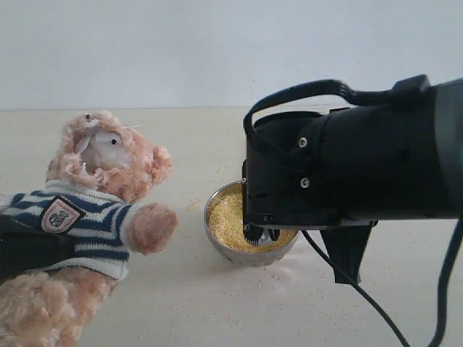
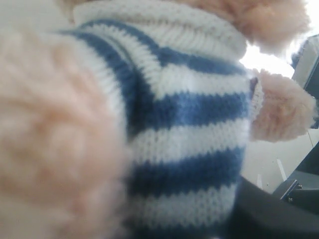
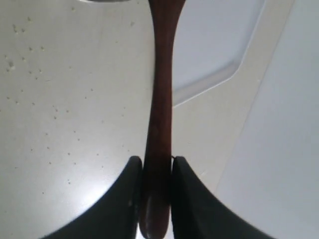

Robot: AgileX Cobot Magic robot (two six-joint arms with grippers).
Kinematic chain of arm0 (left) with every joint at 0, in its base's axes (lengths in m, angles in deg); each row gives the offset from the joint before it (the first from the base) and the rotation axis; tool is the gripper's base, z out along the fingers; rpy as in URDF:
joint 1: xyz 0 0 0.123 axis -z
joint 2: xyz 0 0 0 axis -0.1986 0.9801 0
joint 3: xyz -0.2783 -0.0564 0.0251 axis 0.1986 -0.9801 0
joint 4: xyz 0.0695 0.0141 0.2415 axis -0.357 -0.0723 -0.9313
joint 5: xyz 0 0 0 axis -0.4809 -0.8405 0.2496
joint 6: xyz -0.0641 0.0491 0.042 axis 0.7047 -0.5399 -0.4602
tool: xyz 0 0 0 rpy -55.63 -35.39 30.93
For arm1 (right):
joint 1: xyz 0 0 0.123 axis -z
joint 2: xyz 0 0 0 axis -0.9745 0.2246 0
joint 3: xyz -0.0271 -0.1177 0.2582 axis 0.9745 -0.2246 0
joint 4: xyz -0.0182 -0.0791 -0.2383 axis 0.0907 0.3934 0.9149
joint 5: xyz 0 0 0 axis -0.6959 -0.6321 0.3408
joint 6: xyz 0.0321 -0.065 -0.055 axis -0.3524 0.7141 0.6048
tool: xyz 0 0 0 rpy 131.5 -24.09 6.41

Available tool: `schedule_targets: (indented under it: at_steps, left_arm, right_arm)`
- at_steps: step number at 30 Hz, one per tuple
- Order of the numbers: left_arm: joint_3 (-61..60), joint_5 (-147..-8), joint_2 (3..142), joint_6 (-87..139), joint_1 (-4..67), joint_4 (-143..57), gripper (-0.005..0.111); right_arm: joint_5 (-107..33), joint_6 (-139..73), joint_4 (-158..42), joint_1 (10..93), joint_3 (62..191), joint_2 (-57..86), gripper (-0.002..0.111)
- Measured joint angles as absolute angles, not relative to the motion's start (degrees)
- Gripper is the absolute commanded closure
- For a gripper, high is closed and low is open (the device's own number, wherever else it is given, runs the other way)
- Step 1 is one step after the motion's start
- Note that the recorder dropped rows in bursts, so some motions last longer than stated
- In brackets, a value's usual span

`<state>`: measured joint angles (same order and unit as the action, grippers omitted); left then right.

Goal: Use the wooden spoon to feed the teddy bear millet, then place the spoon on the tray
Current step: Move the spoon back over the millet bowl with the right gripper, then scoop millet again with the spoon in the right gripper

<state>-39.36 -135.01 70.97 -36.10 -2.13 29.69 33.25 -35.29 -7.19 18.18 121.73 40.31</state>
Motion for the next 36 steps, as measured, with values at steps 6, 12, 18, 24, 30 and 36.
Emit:
schedule_targets:
  at_steps: [6,12,18,24,30,36]
  left_arm:
    - [-39.4,-135.0,71.0,-36.1,-2.1,29.7,0.102]
    - [-39.4,-135.0,71.0,-36.1,-2.1,29.7,0.102]
    - [-39.4,-135.0,71.0,-36.1,-2.1,29.7,0.102]
    - [-39.4,-135.0,71.0,-36.1,-2.1,29.7,0.102]
    - [-39.4,-135.0,71.0,-36.1,-2.1,29.7,0.102]
    - [-39.4,-135.0,71.0,-36.1,-2.1,29.7,0.102]
  right_arm:
    - [33.2,-35.3,-3.8,17.7,122.6,42.9,0.108]
    - [33.2,-35.3,-2.3,17.7,122.7,45.7,0.108]
    - [33.1,-35.3,-1.4,17.7,122.7,47.4,0.108]
    - [32.7,-35.3,-1.7,17.0,122.7,47.6,0.108]
    - [31.6,-35.3,-4.0,16.6,122.7,47.7,0.108]
    - [30.8,-35.3,-5.7,16.6,122.7,47.7,0.108]
